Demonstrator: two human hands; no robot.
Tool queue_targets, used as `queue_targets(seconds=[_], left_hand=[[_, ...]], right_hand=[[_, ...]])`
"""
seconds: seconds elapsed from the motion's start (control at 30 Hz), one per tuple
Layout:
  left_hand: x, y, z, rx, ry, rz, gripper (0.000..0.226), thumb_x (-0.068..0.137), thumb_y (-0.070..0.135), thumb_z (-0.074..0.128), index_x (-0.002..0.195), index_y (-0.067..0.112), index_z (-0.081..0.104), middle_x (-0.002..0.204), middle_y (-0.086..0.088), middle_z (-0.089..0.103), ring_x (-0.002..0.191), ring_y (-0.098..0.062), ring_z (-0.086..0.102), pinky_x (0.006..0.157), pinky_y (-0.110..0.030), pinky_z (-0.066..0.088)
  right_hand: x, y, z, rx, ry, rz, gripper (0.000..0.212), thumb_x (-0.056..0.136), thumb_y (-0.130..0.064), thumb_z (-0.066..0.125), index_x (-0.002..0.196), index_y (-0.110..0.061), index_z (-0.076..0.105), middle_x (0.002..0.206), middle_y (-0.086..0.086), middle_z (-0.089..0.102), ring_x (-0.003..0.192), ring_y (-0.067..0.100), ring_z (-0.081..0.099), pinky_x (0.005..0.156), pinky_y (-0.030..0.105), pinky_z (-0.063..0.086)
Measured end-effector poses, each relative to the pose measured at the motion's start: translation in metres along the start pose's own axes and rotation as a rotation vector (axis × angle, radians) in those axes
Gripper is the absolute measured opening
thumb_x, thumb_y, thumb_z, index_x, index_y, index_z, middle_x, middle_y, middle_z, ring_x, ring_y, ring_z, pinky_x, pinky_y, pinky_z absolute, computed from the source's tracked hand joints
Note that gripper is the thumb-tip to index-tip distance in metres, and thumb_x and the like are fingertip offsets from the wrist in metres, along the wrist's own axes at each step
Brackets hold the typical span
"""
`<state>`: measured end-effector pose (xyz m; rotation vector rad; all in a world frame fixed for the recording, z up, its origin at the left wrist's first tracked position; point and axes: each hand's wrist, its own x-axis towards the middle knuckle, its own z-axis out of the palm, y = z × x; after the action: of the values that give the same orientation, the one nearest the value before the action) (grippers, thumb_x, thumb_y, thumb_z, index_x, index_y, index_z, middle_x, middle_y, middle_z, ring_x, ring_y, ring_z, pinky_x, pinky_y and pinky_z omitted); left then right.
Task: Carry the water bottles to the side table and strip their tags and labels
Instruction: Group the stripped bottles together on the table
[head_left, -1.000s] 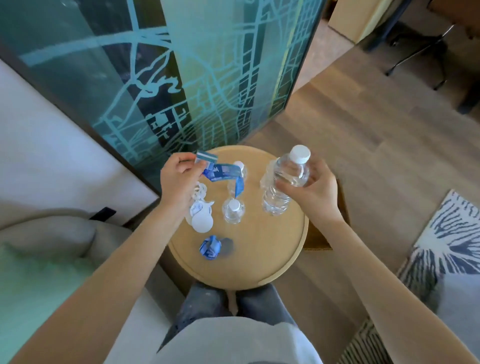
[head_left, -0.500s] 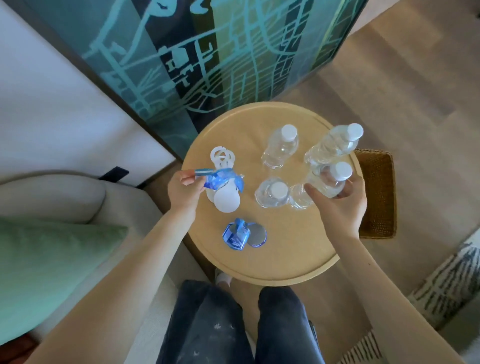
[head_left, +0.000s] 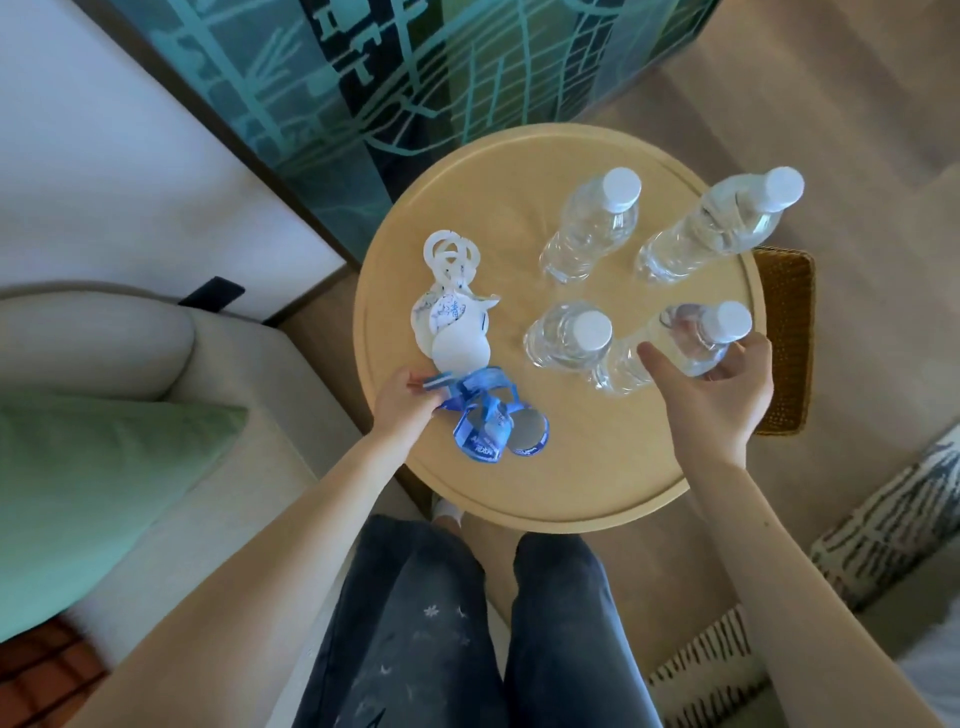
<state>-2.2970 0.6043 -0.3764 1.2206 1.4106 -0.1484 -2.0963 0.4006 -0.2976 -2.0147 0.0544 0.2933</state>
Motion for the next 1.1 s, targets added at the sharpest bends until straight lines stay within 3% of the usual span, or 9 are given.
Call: queue_targets(seconds=[0.13,0.27,0.4,0.5,0.6,0.67,0.8,0.9,1.1], left_hand=[[-0.008,-0.011,0.003,0.166,-0.006,0.077,0.024,0.082,0.022,0.077,0.098,0.02,0.06,0.098,0.006,0.067,0.093,-0.011,0.064,0.068,-0.02,0.045],[-0.02,-0.002,-0.003,0.322,-0.001,0.249,0.045,0.08,0.024,0.077,0.12,0.025,0.057,0.109,0.023,0.059,0.092,0.015,0.054,0.069,-0.007,0.035],[-0.039,0.023,-0.008,0.325,0.051,0.408,0.049,0.084,0.021,0.073,0.131,0.022,0.056,0.123,0.016,0.057,0.108,0.007,0.051,0.08,-0.002,0.038],[-0.057,0.048,-0.008,0.211,0.057,0.484,0.036,0.092,0.021,0.066,0.127,0.024,0.057,0.126,0.013,0.061,0.114,0.001,0.054,0.081,0.001,0.038],[-0.078,0.075,-0.006,0.07,-0.006,0.569,0.032,0.092,0.021,0.062,0.124,0.028,0.058,0.125,0.015,0.063,0.121,-0.004,0.057,0.102,-0.023,0.045],[-0.091,0.089,-0.002,0.06,-0.081,0.65,0.039,0.089,0.026,0.062,0.127,0.032,0.057,0.128,0.017,0.062,0.125,-0.002,0.055,0.105,-0.025,0.043],[-0.099,0.101,0.01,0.298,-0.224,0.773,0.071,0.08,0.029,0.071,0.143,0.039,0.04,0.141,0.028,0.046,0.134,0.012,0.038,0.104,-0.01,0.032],[-0.094,0.102,0.025,0.428,-0.266,0.838,0.086,0.075,0.026,0.08,0.147,0.036,0.033,0.136,0.04,0.036,0.126,0.03,0.024,0.094,0.006,0.024],[-0.074,0.103,0.05,0.424,-0.25,0.832,0.091,0.07,0.019,0.09,0.145,0.022,0.04,0.137,0.015,0.043,0.115,0.019,0.035,0.091,0.009,0.021]], right_hand=[[-0.004,0.003,0.002,0.034,0.005,0.002,0.07,0.06,-0.028,0.094,0.118,-0.026,0.055,0.109,-0.003,0.072,0.091,0.0,0.069,0.077,0.013,0.054],[-0.01,0.006,0.004,0.084,-0.011,-0.025,0.071,0.061,-0.021,0.094,0.119,-0.025,0.054,0.116,0.0,0.068,0.106,0.011,0.069,0.092,0.022,0.055],[-0.018,0.007,0.003,0.023,-0.096,-0.088,0.069,0.066,-0.016,0.092,0.112,-0.039,0.047,0.111,-0.029,0.055,0.102,-0.005,0.059,0.086,0.009,0.047],[-0.021,0.006,0.0,-0.07,-0.198,-0.13,0.072,0.067,-0.016,0.092,0.119,-0.025,0.043,0.105,-0.047,0.046,0.095,-0.019,0.05,0.076,-0.001,0.038],[-0.021,0.005,-0.006,-0.094,-0.226,-0.111,0.08,0.066,-0.016,0.093,0.128,-0.017,0.042,0.112,-0.035,0.048,0.101,-0.018,0.05,0.078,-0.001,0.038],[-0.023,0.001,-0.011,-0.111,-0.27,-0.1,0.091,0.065,-0.018,0.095,0.137,-0.019,0.039,0.126,-0.021,0.046,0.111,-0.008,0.048,0.085,0.001,0.037],[-0.027,-0.001,-0.026,-0.145,-0.321,-0.162,0.105,0.065,-0.021,0.096,0.149,-0.028,0.033,0.146,-0.014,0.038,0.131,0.006,0.043,0.101,0.016,0.034],[-0.03,0.0,-0.032,-0.143,-0.311,-0.202,0.102,0.067,-0.024,0.095,0.149,-0.032,0.035,0.148,-0.017,0.039,0.133,0.012,0.045,0.105,0.027,0.037],[-0.026,0.0,-0.02,-0.115,-0.322,-0.184,0.093,0.067,-0.02,0.094,0.144,-0.032,0.043,0.139,-0.016,0.05,0.131,0.007,0.048,0.111,0.031,0.041]])
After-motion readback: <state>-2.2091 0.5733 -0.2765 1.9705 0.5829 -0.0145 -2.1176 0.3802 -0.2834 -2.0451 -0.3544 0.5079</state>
